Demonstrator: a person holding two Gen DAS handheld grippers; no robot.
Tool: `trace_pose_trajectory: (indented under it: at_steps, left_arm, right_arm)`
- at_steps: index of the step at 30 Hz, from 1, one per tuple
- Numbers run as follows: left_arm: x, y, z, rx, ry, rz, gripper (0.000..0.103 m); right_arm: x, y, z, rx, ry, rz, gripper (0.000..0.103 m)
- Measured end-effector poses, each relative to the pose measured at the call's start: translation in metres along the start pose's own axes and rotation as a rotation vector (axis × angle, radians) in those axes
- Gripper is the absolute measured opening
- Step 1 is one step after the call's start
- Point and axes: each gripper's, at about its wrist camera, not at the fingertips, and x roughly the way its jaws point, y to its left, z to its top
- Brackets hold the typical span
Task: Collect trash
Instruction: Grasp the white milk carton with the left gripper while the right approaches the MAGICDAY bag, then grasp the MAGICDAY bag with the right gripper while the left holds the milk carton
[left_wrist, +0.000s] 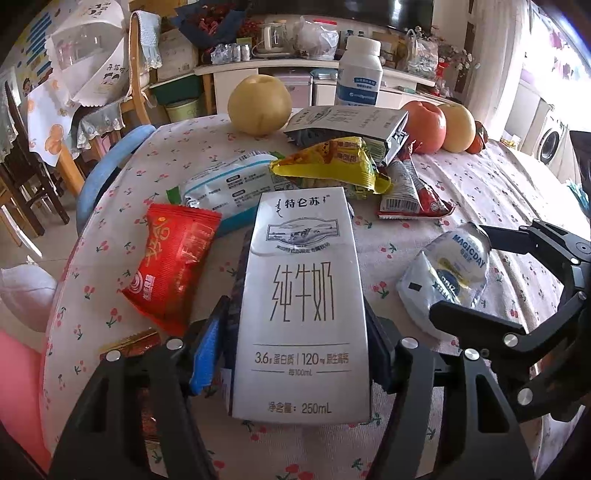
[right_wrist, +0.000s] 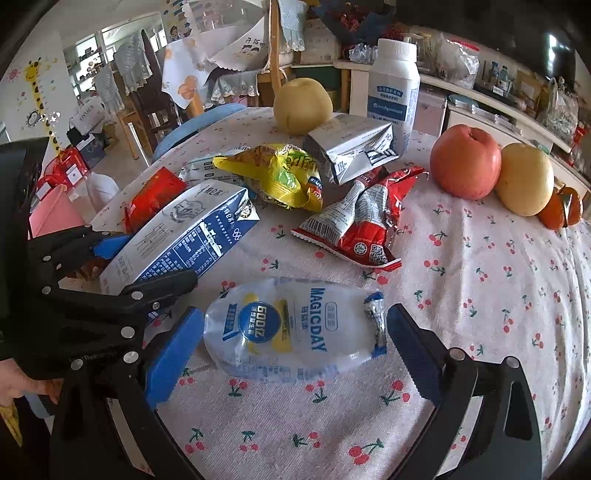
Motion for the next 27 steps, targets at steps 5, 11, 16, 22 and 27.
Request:
trace_pose_trajectory:
  at_steps: [5,11,16,22,27]
  left_arm:
    - [-0.005,0.002,-0.001,-0.009,-0.01,-0.015,0.066]
    - [-0.019,0.007,-0.002,-0.019,-0.042,-0.039,0.066]
    - [-0.035,0.014,-0.003,-0.049,-0.086,-0.077,0.066]
    - [-0.049,0.03,-0.004,-0.094,-0.13,-0.093,0.066]
    - [-0.057,0.045,-0.005,-0.128,-0.153,-0.086,0.066]
  right_arm:
    - [-0.003,0.001,-0.003,-0.005,0.014,0.01,0.096]
    - [-0.01,0.001,-0.006,0.0,0.006,0.016,0.081]
    - [-0.012,-0.001,-0.011,0.031,0.006,0.031,0.082]
    - [-0.013,0.007,-0.017,0.056,0.079,0.164,0.082]
    - [-0.027,0.047,-0.035,-0.071,0.188,0.366,0.082]
